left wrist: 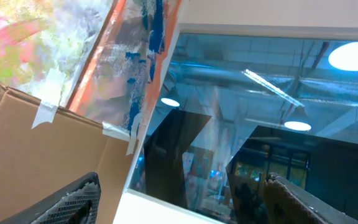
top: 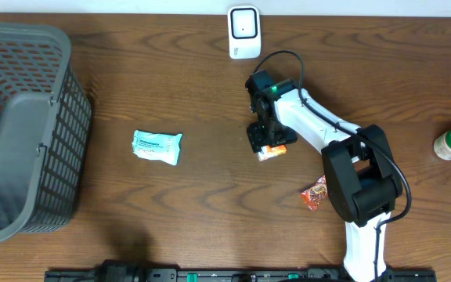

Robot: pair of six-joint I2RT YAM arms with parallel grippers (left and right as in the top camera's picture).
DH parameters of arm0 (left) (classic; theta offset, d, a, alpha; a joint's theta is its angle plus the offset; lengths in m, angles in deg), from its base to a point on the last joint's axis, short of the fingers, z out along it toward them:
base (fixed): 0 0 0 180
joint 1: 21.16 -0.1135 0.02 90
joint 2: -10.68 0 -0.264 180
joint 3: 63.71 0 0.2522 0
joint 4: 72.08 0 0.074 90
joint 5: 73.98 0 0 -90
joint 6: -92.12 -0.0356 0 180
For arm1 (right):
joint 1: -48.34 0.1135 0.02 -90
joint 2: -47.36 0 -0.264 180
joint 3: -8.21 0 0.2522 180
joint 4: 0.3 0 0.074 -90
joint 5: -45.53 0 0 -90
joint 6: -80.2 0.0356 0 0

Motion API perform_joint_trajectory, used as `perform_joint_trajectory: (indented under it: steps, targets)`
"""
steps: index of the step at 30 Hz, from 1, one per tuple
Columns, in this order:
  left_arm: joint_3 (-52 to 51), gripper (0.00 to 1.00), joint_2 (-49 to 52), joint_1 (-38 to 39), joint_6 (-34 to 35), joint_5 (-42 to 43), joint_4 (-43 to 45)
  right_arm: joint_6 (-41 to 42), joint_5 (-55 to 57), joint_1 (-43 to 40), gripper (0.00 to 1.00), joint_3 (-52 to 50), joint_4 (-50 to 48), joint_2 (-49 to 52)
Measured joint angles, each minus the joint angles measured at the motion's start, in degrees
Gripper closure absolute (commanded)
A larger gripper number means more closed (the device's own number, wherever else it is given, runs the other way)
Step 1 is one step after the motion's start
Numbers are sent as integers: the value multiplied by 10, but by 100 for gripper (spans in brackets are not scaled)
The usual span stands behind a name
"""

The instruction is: Scan the item barcode

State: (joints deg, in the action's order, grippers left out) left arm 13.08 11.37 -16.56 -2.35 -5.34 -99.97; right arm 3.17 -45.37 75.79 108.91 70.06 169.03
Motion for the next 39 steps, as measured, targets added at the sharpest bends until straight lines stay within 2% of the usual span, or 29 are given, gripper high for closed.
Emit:
perform_joint_trajectory:
  steps: [7, 14, 19, 29, 39]
  targets:
    - [0, 16, 0, 0, 0, 0, 0, 0, -7, 0, 40, 17, 60, 0]
    - [0, 16, 0, 0, 0, 0, -1, 18, -15, 0, 37, 129, 187, 2]
    - [0, 16, 0, 0, 0, 0, -1, 26, -58, 0, 36, 180, 242, 2]
    - [0, 16, 0, 0, 7, 0, -1, 8, -180, 0, 33, 184, 330, 2]
    - [0, 16, 0, 0, 26, 0, -1, -13, -242, 0, 33, 184, 392, 2]
